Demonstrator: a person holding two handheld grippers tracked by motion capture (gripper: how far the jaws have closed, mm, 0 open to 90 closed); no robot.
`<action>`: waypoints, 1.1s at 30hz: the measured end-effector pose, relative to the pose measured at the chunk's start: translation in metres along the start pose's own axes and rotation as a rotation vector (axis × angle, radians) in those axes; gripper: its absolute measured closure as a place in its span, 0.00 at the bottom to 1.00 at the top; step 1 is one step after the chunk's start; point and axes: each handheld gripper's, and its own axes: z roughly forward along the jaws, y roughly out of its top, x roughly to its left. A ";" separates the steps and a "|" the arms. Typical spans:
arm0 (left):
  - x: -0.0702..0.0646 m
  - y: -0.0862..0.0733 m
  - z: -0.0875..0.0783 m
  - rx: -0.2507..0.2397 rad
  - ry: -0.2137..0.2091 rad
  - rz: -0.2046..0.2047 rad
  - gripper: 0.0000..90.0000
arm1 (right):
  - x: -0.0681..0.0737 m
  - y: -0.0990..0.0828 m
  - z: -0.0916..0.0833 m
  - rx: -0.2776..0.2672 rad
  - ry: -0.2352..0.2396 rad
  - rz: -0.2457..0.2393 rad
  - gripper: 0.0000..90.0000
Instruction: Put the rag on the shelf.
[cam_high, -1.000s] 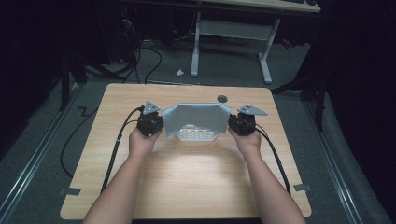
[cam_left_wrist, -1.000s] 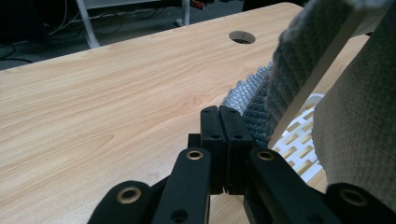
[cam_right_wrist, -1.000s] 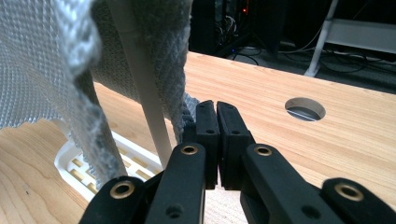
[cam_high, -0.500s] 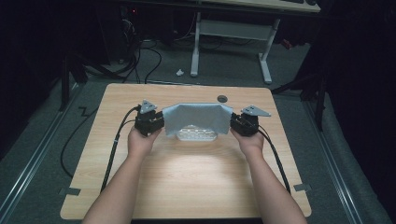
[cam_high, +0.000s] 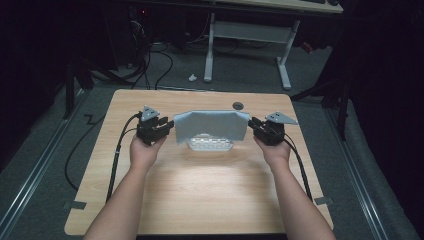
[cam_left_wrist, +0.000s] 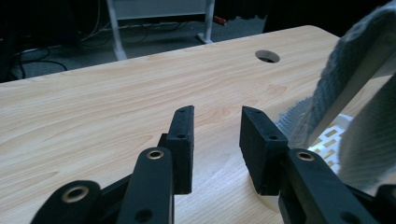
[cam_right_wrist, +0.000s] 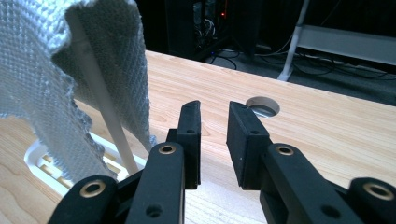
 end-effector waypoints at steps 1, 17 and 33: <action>0.001 0.000 -0.001 0.000 0.003 0.001 0.73 | -0.001 0.000 -0.001 -0.002 -0.003 -0.003 0.84; 0.011 -0.015 -0.034 -0.042 -0.009 -0.015 0.68 | 0.002 -0.003 -0.023 -0.037 0.008 0.000 0.82; -0.032 -0.062 -0.077 -0.018 -0.034 0.024 0.61 | 0.052 -0.028 -0.073 0.009 -0.044 -0.149 0.68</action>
